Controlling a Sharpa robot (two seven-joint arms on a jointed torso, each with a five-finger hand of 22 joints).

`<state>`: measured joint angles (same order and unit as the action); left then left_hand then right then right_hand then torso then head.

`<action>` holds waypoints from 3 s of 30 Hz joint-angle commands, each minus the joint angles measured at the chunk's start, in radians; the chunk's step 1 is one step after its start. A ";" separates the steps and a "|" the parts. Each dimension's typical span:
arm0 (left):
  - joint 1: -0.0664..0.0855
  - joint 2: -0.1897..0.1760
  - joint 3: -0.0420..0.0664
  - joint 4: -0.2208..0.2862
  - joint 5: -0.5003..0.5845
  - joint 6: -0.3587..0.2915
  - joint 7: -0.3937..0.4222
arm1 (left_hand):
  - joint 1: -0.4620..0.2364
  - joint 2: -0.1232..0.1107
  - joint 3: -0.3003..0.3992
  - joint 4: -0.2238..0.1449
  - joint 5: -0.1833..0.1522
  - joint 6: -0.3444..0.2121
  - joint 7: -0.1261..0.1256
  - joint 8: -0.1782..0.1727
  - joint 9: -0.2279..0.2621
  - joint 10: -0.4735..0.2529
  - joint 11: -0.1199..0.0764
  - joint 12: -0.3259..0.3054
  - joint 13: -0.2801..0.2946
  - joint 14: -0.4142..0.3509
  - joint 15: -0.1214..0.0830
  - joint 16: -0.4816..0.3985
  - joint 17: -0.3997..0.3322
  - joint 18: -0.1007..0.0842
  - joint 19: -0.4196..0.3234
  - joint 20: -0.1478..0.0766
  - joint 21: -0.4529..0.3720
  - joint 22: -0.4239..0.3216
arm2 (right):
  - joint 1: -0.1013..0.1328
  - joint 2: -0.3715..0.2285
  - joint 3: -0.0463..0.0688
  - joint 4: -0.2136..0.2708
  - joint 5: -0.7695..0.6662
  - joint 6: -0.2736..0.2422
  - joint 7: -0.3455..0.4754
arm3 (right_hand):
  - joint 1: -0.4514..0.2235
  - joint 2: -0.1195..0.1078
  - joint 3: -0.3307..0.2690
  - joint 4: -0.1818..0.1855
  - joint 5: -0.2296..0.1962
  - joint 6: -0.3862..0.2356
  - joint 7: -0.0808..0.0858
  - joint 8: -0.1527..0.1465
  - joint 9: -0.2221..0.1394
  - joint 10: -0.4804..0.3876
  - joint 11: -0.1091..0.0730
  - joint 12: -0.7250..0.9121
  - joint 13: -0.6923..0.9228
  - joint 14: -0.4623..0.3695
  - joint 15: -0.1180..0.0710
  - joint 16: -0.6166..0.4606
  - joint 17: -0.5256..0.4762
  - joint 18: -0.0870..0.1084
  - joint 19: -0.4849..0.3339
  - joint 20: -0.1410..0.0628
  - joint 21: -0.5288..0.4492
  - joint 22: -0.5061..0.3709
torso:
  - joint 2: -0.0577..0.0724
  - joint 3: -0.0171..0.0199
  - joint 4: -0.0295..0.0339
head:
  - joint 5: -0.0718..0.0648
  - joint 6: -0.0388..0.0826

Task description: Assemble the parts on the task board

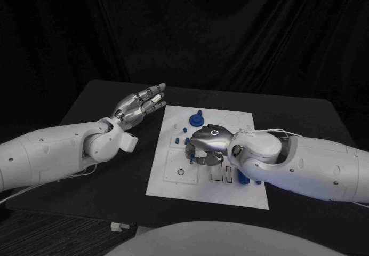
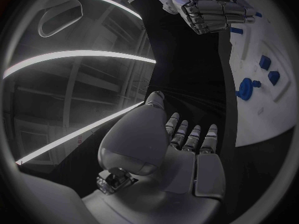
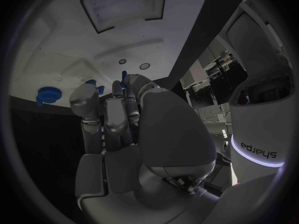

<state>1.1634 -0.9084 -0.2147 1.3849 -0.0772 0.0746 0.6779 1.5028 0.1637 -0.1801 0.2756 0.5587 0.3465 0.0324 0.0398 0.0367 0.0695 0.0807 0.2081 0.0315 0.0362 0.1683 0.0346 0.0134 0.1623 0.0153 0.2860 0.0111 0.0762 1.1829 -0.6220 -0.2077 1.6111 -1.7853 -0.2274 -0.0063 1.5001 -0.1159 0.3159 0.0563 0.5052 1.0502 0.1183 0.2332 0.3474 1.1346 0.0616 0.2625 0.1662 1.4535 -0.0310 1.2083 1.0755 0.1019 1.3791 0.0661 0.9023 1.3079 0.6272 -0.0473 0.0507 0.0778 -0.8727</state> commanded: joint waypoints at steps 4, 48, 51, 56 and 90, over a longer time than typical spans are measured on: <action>-0.002 0.003 0.001 -0.001 0.006 0.017 0.152 | 0.011 -0.001 0.006 0.000 0.003 0.003 0.007 -0.002 0.002 -0.002 0.005 0.001 0.001 -0.001 0.007 0.005 0.001 0.016 0.000 0.004 0.003 0.001 | -0.008 0.004 0.000 -0.005 -0.002 0.022 -0.002 | 0.008 -0.004 0.004 -0.001 0.004 -0.002 0.004 -0.005 -0.001 0.014 -0.004 0.003 0.001 0.000 0.006 -0.005 -0.001 0.011 0.001 0.007 -0.003 0.113 | 0.000 0.0002 -0.0005 | 0.002 0.000; -0.005 0.009 0.001 -0.012 0.006 0.029 0.138 | 0.019 0.003 0.010 0.000 0.004 0.001 0.017 -0.002 0.002 -0.006 0.002 -0.002 0.000 0.001 0.011 0.009 0.002 0.015 0.001 0.005 0.003 0.002 | -0.037 0.023 0.000 -0.040 -0.002 -0.009 0.008 | 0.009 -0.004 0.008 -0.007 -0.005 0.000 0.004 -0.013 -0.004 0.021 -0.005 0.004 0.002 0.000 0.006 -0.003 0.002 0.012 -0.001 0.008 -0.001 0.113 | 0.000 0.0003 -0.0003 | 0.005 0.000; -0.005 0.010 0.001 -0.013 0.006 0.030 0.137 | 0.020 0.004 0.011 0.000 0.004 0.001 0.018 -0.002 0.001 -0.006 0.002 -0.003 0.000 0.000 0.012 0.009 0.002 0.014 0.001 0.005 0.003 0.001 | -0.037 0.023 0.000 -0.040 -0.002 -0.011 0.006 | 0.010 -0.004 0.009 -0.009 -0.006 0.000 0.004 -0.015 -0.005 0.021 -0.005 0.004 0.003 0.000 0.006 -0.004 0.001 0.012 -0.002 0.008 -0.002 0.112 | -0.001 0.0004 -0.0007 | 0.005 0.000; -0.005 0.012 0.001 -0.014 0.006 0.032 0.135 | 0.022 0.005 0.012 0.000 0.004 0.001 0.021 -0.002 0.002 -0.008 0.000 -0.004 0.000 0.000 0.013 0.009 0.002 0.014 0.001 0.005 0.003 0.002 | -0.037 0.024 0.000 -0.040 -0.006 -0.012 0.004 | 0.012 -0.004 0.010 -0.012 -0.006 0.000 0.004 -0.016 -0.006 0.021 -0.005 0.004 0.003 0.000 0.006 -0.003 0.002 0.013 -0.002 0.008 -0.002 0.112 | 0.000 0.0006 -0.0006 | 0.005 0.000; -0.009 0.016 0.001 -0.020 0.006 0.044 0.127 | 0.025 0.006 0.014 0.000 0.004 0.002 0.028 -0.002 0.002 -0.010 -0.003 -0.007 0.000 0.000 0.015 0.010 0.002 0.013 0.001 0.006 0.003 0.001 | -0.043 0.033 0.000 -0.050 -0.064 -0.020 -0.011 | 0.014 -0.006 0.012 -0.017 -0.008 0.000 0.005 -0.022 -0.008 0.019 -0.004 0.003 0.003 -0.002 0.006 -0.005 -0.001 0.013 -0.005 0.009 -0.005 0.112 | 0.000 0.0002 -0.0001 | 0.007 0.000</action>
<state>1.1555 -0.8942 -0.2146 1.3635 -0.0771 0.1055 0.6781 1.5178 0.1710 -0.1730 0.2740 0.5586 0.3467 0.0539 0.0398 0.0373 0.0663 0.0774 0.2081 0.0313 0.0362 0.1752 0.0385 0.0136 0.1624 0.0153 0.2859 0.0111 0.0763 1.1434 -0.5900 -0.2076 1.5608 -1.8364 -0.2360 -0.0051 1.5063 -0.1209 0.3256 0.0440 0.4965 1.0502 0.1182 0.2148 0.3409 1.1382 0.0650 0.2633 0.1684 1.4534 -0.0311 1.2083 1.0748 0.1019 1.3755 0.0698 0.9023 1.3079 0.6271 -0.0469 0.0502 0.0854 -0.8727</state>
